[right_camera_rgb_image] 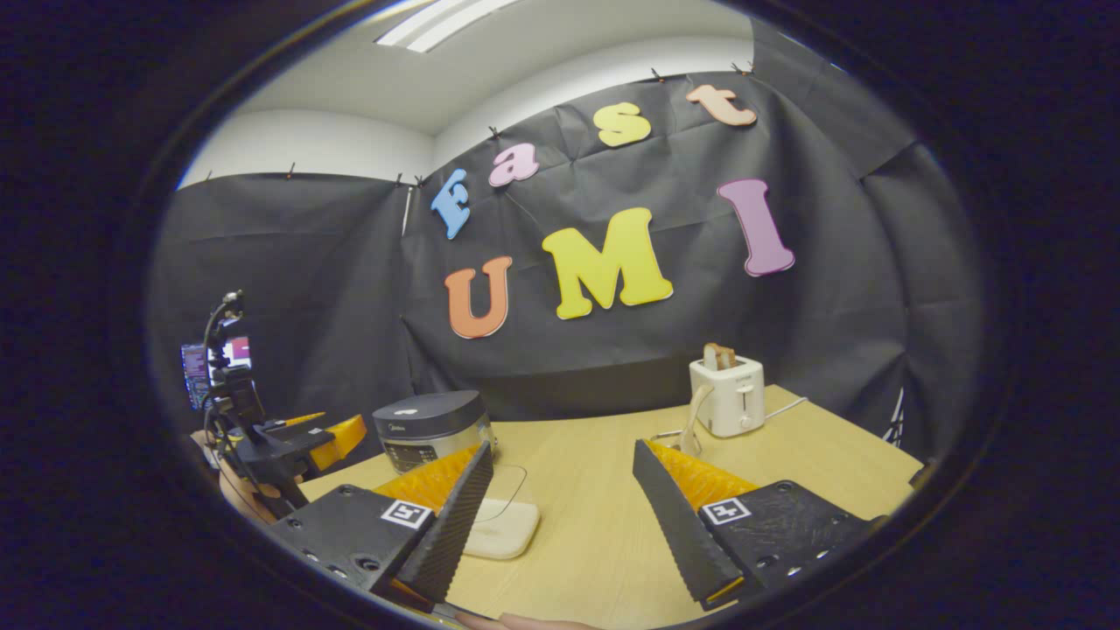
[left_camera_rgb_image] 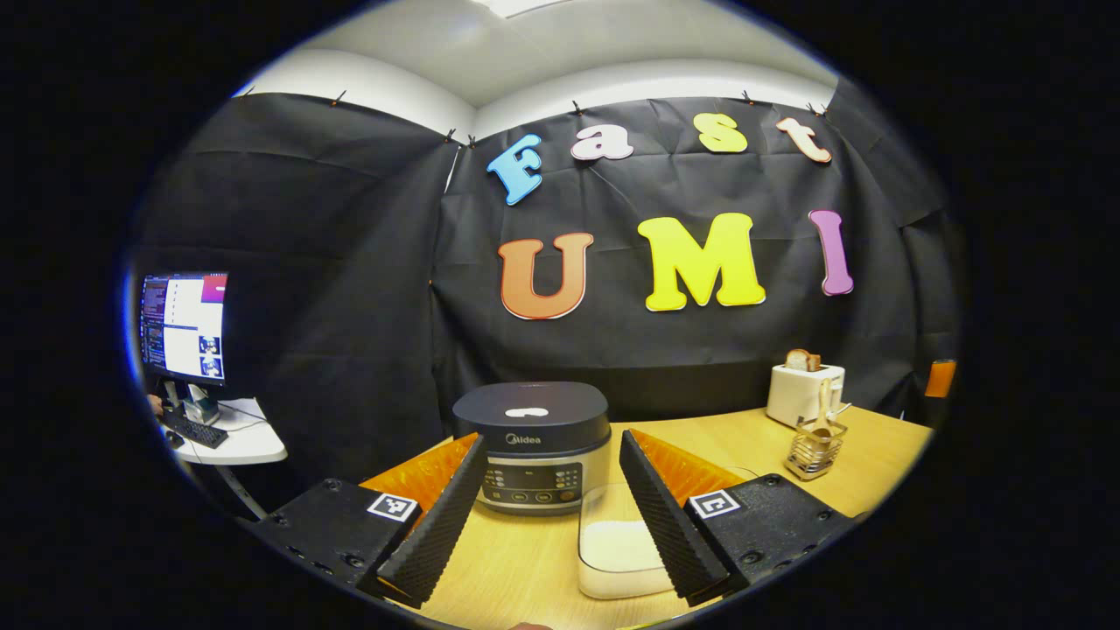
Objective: Close the left gripper, press the button to open the rice cooker; take a wooden spoon from the chopstick holder with the right hand, scoop a spoonful of rice and pour it into the rice cooker, then put the wooden spoon back into the chopstick holder.
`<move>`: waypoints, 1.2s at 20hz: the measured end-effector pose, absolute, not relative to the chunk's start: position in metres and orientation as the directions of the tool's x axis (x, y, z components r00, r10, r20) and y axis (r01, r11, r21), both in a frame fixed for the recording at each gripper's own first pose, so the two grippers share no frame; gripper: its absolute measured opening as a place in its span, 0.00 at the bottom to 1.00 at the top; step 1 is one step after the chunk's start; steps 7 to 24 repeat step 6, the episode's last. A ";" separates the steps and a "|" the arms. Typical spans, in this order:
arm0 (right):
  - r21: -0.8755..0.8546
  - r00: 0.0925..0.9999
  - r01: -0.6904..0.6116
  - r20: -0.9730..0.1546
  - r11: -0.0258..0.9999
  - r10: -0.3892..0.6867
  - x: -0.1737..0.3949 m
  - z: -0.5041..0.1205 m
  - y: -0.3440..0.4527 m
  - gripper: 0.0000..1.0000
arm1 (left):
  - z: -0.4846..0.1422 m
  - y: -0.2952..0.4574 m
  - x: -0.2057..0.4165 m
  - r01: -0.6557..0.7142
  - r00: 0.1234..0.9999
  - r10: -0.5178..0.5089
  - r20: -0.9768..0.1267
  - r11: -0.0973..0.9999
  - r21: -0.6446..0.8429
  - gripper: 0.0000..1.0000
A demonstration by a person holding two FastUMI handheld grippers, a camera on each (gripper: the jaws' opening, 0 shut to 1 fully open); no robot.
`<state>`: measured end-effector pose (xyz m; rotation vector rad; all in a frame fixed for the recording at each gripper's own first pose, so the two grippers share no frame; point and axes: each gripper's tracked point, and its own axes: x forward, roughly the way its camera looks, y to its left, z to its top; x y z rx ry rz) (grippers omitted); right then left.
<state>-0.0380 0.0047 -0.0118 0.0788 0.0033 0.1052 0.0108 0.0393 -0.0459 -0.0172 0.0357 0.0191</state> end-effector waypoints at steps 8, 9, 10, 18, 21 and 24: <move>-0.101 0.997 0.058 0.056 0.993 -0.052 -0.045 -0.004 -0.014 0.92 | -0.077 0.028 -0.009 -0.031 0.986 0.027 -0.165 0.999 -0.023 0.97; -0.101 0.997 0.058 0.056 0.993 -0.052 -0.045 -0.004 -0.014 0.92 | -0.077 0.028 -0.009 -0.031 0.986 0.027 -0.165 0.999 -0.023 0.97; -0.101 0.997 0.058 0.056 0.993 -0.052 -0.045 -0.004 -0.014 0.92 | -0.077 0.028 -0.009 -0.031 0.986 0.027 -0.165 0.999 -0.023 0.97; -0.101 0.997 0.058 0.056 0.993 -0.052 -0.045 -0.004 -0.014 0.92 | -0.077 0.028 -0.009 -0.031 0.986 0.027 -0.165 0.999 -0.023 0.97; -0.101 0.997 0.058 0.056 0.993 -0.052 -0.045 -0.004 -0.014 0.92 | -0.077 0.028 -0.009 -0.031 0.986 0.027 -0.165 0.999 -0.023 0.97; -0.101 0.997 0.058 0.056 0.993 -0.052 -0.045 -0.004 -0.014 0.92 | -0.077 0.028 -0.009 -0.031 0.986 0.027 -0.165 0.999 -0.023 0.97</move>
